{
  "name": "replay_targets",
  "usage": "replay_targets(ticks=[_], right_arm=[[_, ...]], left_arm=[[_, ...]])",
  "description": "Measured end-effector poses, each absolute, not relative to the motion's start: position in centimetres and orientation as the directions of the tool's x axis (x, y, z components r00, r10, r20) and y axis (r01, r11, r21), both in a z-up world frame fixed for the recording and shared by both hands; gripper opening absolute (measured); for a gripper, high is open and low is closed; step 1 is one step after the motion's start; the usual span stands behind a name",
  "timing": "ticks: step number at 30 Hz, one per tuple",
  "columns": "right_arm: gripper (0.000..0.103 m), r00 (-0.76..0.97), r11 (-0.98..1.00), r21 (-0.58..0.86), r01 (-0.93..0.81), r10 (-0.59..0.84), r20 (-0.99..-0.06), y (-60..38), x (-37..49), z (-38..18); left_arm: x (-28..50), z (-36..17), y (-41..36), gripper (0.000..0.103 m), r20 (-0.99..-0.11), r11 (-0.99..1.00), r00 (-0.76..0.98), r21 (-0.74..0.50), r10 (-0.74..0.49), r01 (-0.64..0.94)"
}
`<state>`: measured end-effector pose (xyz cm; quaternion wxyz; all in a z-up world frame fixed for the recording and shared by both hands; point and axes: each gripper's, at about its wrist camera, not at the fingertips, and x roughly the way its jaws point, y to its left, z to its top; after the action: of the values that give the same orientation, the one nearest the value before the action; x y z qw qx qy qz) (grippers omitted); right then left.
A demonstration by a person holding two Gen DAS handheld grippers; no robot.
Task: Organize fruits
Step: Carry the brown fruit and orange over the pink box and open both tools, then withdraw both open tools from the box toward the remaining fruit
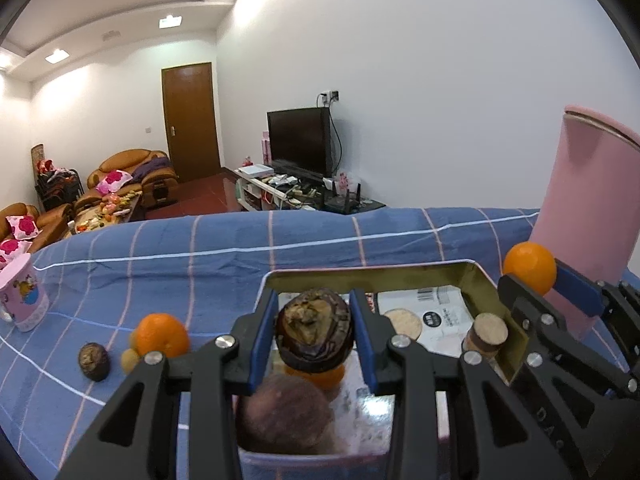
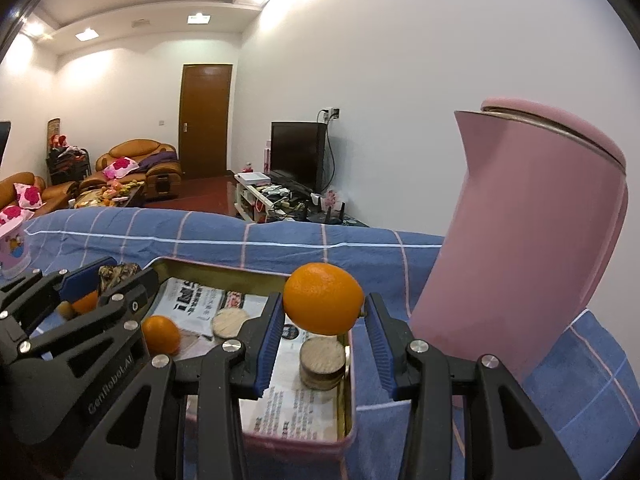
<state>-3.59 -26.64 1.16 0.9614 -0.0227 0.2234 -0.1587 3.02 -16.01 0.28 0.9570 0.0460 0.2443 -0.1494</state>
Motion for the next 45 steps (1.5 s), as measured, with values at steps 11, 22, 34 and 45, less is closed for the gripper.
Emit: replay_targets(ticks=[11,22,34,45], right_arm=[[0.044,0.836,0.971,-0.069,0.227,-0.231,-0.497,-27.8,-0.6,0.6],[0.044,0.815,0.991,-0.015,0.131,-0.116,-0.568,-27.7,1.0,-0.4],[0.067,0.854,0.973,-0.039,0.227,-0.218,-0.473,-27.8,-1.1,0.6],[0.088,0.884,0.932,-0.056,0.358,-0.358,-0.3,-27.5,-4.7,2.1]], left_arm=[[6.0,-0.5,-17.1,0.038,-0.568,0.941,0.768,-0.034,-0.296,0.338],[7.6,-1.1,-16.6,0.038,-0.621,0.942,0.72,-0.096,-0.309,0.321],[6.3,-0.5,-16.1,0.053,-0.565,0.952,0.775,-0.072,-0.284,0.296],[3.9,0.9,-14.4,0.095,-0.438,0.982,0.879,-0.04,-0.185,0.187]])
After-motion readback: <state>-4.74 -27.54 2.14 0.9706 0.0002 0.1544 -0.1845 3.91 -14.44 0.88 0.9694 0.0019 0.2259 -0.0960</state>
